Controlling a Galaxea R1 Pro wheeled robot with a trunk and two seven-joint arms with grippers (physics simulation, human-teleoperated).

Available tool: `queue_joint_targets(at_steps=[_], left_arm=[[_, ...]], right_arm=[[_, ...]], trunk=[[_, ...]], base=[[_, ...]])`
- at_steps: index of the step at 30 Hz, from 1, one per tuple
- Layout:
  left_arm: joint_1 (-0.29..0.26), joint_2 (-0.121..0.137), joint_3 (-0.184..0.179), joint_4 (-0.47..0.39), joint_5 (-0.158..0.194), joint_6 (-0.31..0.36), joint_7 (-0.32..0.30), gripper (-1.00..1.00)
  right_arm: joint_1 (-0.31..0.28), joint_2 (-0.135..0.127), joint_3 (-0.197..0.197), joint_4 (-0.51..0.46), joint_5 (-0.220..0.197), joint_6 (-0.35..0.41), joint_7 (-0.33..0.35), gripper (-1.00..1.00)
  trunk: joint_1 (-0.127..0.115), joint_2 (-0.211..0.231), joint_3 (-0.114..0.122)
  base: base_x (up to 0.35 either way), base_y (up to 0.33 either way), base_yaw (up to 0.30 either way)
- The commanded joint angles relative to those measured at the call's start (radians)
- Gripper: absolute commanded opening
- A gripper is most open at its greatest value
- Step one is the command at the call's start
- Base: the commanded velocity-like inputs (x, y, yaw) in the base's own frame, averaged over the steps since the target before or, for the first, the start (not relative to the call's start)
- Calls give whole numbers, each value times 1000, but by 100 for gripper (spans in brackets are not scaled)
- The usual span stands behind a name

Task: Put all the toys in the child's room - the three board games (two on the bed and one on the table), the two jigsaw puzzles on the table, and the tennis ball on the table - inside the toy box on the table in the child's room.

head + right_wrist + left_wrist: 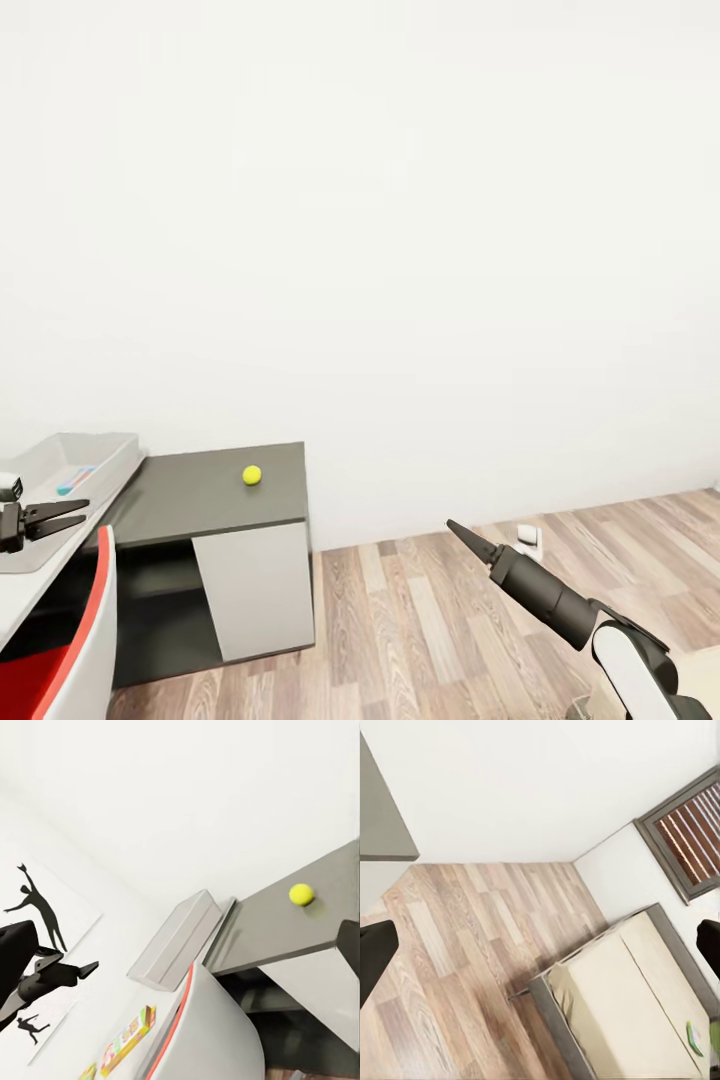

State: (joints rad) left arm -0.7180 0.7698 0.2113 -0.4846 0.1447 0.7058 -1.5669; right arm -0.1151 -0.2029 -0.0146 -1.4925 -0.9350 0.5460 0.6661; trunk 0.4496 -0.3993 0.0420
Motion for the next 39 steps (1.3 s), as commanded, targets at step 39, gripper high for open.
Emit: queue_joint_targets(at_steps=[39], left_arm=[[0,-5,-1,-3,-1,10,-4,100]], right_arm=[[-1,1,-1,0,-6,8,-2,100]], trunk=[[0,-1,27]], base=[[0,0,-127]])
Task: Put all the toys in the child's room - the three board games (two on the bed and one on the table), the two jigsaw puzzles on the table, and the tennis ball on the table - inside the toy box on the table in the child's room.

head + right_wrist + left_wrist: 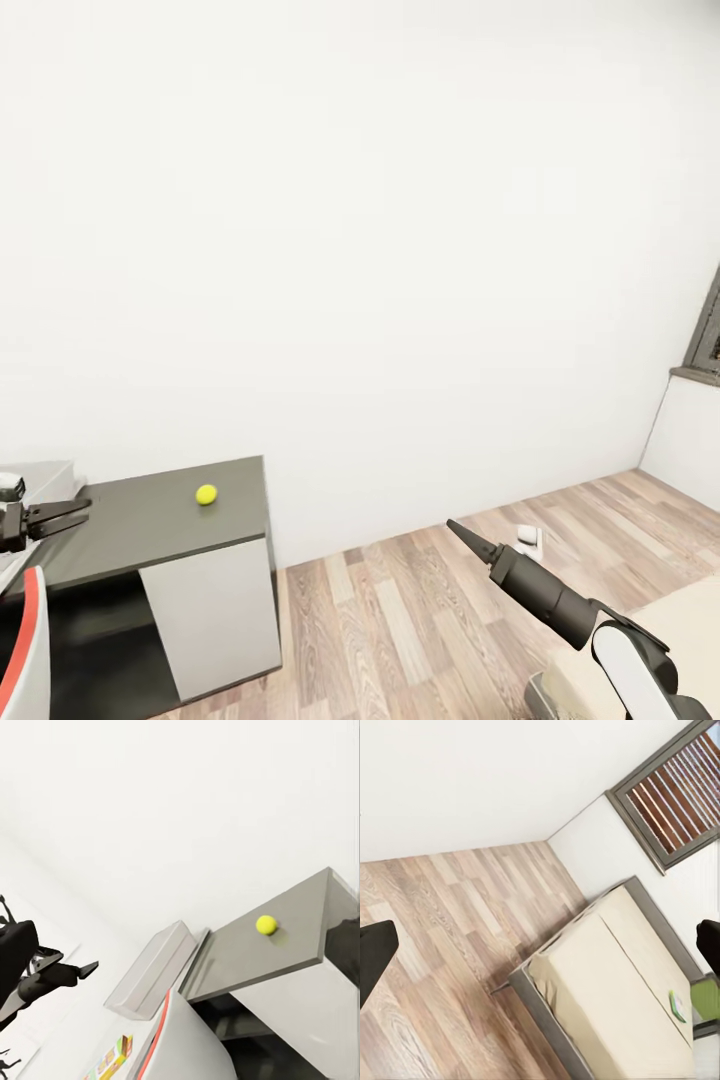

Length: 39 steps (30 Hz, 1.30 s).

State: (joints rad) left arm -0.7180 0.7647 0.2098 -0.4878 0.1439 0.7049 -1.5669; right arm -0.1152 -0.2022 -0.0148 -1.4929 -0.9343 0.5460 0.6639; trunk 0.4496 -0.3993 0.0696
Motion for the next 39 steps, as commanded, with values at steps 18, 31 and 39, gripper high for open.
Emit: queue_joint_targets(at_steps=[18,31,39], left_arm=[[0,-5,0,-3,-1,10,-4,100],[0,-5,1,-3,-1,10,-4,100],[0,-5,0,-4,-1,9,-4,100]], right_arm=[[0,0,-1,0,-8,8,0,100],[-1,0,-1,0,-8,8,0,100],[0,1,-1,0,-6,8,0,100]], trunk=[[0,-1,21],[0,-1,37],[0,-1,46]], base=[[-96,-94,-207],[-42,-17,-208],[-258,-1,-208]])
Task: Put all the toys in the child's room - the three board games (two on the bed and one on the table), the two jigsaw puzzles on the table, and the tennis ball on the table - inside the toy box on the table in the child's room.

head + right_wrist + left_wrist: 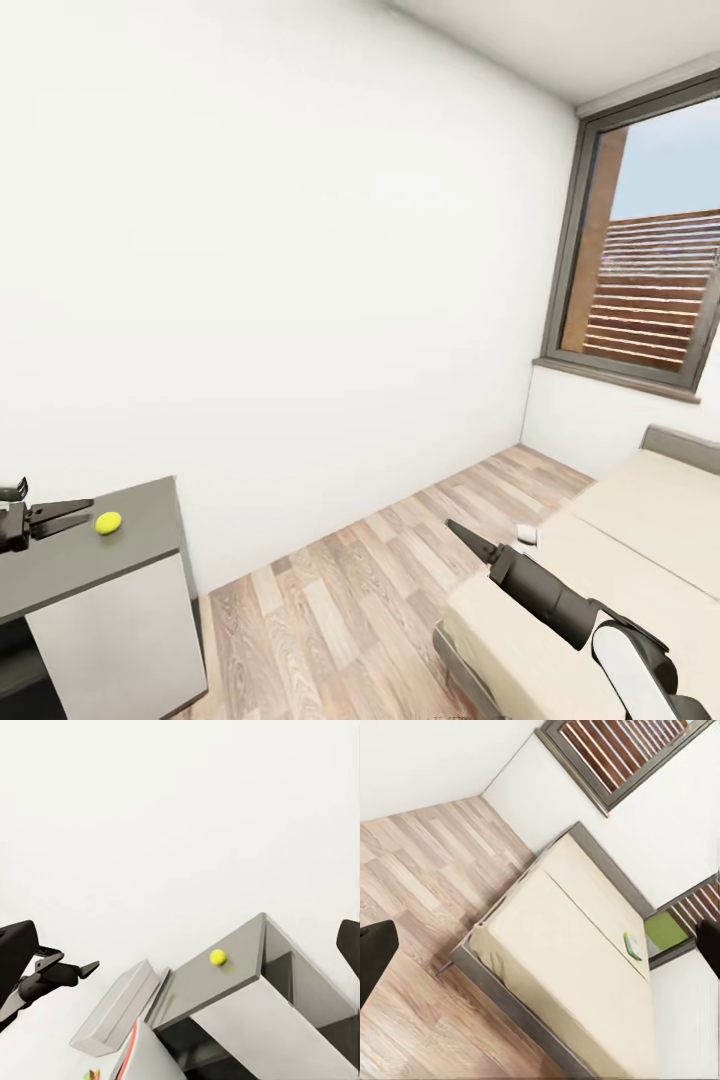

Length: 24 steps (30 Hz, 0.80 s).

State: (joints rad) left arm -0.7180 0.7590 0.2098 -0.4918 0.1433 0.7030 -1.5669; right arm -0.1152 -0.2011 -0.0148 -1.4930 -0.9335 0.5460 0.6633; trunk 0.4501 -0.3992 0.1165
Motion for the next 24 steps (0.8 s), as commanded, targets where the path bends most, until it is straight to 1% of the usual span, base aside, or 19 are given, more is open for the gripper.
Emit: queue_joint_targets(at_steps=[1,15,20,24], left_arm=[[0,1,0,0,-1,11,-4,100],[0,0,0,-1,-1,10,-4,100],[0,-2,-1,-1,-1,10,-4,100],[0,-2,-1,-1,-1,10,-4,100]], right_arm=[[-1,0,-1,0,-7,8,0,100],[-1,1,-1,0,-7,8,-3,100],[-1,1,-1,1,-6,8,-3,100],[-1,0,-1,0,-7,7,-6,100]], trunk=[[0,-1,1],[0,-1,18],[0,-1,24],[0,-1,27]], base=[[-303,0,-208],[-315,0,-208],[-202,-56,-208],[-99,-126,-152]])
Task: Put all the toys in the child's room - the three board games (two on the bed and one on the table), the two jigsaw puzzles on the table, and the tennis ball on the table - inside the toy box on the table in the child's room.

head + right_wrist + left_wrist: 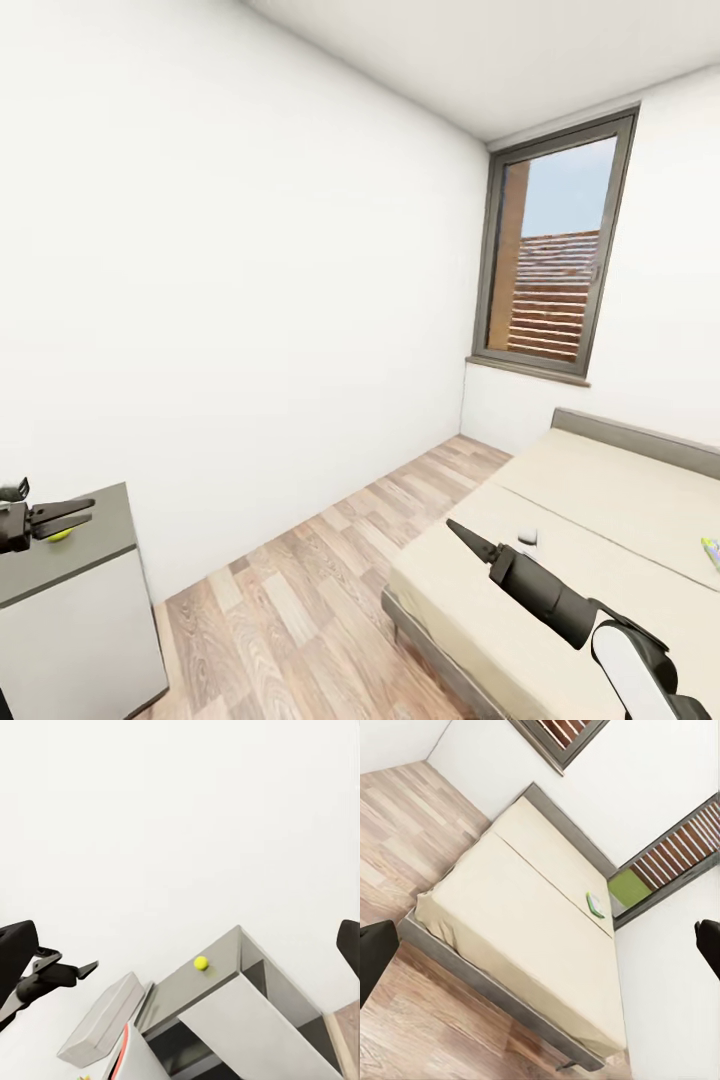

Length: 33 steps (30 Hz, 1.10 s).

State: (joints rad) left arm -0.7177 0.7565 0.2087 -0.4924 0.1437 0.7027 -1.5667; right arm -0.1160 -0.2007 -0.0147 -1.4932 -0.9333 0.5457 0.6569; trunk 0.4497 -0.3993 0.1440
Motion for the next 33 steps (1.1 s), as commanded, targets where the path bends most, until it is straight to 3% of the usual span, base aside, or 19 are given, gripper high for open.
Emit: queue_joint_targets(at_steps=[1,17,33], left_arm=[[0,0,0,0,-1,11,-4,100],[0,0,1,0,-1,11,-4,100],[0,0,1,0,-1,8,-4,100]], right_arm=[[0,0,-1,0,-7,7,-1,100],[0,-1,-1,1,-9,8,-3,100],[0,-3,-4,4,-10,8,1,100]], trunk=[[0,-1,0],[0,-1,-7],[0,-1,-22]], base=[[-55,-145,-87],[-13,-68,-82],[0,-18,-213]])
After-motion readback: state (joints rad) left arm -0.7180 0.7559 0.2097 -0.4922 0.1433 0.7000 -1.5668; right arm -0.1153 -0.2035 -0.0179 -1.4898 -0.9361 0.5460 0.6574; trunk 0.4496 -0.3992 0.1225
